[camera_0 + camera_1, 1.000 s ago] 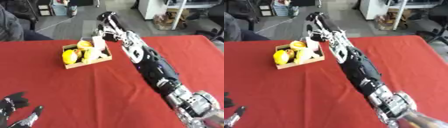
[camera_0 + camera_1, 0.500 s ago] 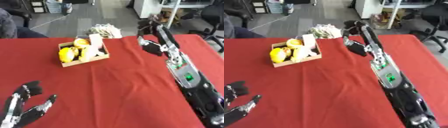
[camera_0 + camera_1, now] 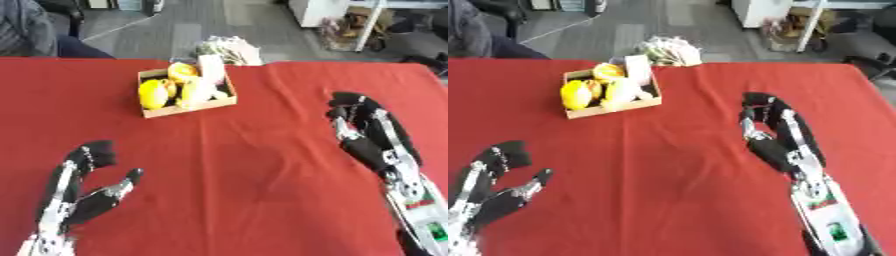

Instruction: Pick up objects on the table and place them in the box.

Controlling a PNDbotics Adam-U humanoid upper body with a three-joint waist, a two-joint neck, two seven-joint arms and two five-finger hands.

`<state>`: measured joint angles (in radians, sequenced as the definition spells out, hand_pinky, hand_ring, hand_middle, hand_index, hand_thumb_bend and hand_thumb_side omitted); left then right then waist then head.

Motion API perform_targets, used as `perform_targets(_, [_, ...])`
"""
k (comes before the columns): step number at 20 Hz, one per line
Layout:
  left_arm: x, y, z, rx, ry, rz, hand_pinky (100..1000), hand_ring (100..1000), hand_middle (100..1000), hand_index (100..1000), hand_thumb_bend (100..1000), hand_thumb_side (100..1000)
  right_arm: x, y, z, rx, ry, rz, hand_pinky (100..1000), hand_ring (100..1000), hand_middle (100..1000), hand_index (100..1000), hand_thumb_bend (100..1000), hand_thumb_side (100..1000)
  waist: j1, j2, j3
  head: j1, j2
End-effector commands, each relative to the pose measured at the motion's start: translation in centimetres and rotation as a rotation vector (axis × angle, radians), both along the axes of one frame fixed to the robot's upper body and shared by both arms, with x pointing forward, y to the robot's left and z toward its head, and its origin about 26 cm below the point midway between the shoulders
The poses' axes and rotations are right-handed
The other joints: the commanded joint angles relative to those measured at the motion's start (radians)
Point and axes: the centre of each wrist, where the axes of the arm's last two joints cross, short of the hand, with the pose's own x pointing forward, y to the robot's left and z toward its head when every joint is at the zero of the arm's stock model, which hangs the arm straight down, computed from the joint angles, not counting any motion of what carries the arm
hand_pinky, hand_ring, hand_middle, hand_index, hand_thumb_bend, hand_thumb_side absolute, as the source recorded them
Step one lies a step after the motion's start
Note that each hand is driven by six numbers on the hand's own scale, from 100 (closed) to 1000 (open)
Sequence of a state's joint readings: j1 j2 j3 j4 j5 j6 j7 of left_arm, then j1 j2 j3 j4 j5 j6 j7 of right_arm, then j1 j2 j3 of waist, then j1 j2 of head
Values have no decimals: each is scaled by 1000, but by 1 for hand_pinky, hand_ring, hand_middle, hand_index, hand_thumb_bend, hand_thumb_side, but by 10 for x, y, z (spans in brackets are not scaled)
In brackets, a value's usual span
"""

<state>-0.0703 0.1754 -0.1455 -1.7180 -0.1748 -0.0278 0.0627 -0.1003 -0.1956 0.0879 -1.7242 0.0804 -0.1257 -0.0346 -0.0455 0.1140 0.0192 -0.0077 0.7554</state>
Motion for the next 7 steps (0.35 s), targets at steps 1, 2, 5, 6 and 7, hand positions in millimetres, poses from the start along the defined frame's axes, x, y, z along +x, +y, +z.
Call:
perform_targets(1, [0,-2,1,-15,-12,-16,753,614,575,749,616,223,-3,4,-2,3,-5,8,731,661,653,773,100,297,8,-12,-2,27,14])
perform_targets(2, [0,-3,0,-17,-8,-20,752,613,574,749,616,225,-4,5,-5,2,3,3,729,658,651,772,100,297,10,-14,-2,33,14])
perform_targets(5, [-1,-4,-2,-18,-2,-32,752,628,573,748,617,227,-6,8,-11,1,15,-7,728,655,646,770,100,296,13,-17,0,33,15])
perform_targets(6, [-2,-4,-2,-20,0,-32,752,637,572,748,616,227,-6,8,-12,0,17,-8,727,653,644,770,100,297,14,-17,1,30,15])
perform_targets(7, [-2,-3,-3,-21,4,-30,752,642,572,748,616,227,-6,9,-12,-1,19,-7,728,653,643,769,100,297,15,-18,0,27,15])
